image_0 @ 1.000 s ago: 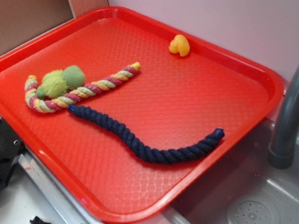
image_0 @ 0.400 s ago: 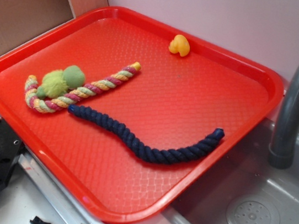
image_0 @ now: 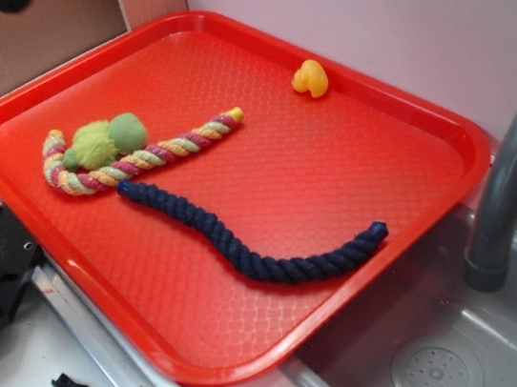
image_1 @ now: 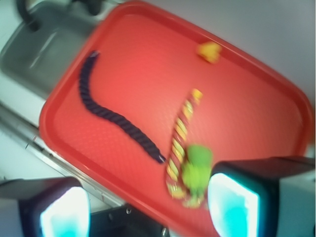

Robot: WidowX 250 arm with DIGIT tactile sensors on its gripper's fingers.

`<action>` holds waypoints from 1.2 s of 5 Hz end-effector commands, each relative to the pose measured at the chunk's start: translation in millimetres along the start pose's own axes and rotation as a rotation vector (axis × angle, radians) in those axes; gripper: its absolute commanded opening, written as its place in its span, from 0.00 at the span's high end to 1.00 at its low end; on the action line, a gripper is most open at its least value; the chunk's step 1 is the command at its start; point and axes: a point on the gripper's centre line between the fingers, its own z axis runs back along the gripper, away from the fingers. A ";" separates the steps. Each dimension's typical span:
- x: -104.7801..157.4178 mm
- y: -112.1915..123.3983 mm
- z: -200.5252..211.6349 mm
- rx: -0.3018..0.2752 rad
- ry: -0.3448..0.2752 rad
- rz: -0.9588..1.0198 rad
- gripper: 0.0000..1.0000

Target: Grab the blue rope.

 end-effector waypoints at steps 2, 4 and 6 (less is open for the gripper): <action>26.6 -18.0 -70.6 -0.098 -0.016 -0.655 0.00; 22.8 -24.5 -126.1 -0.092 0.050 -0.710 0.00; 10.3 -25.3 -174.7 -0.044 0.116 -0.606 0.00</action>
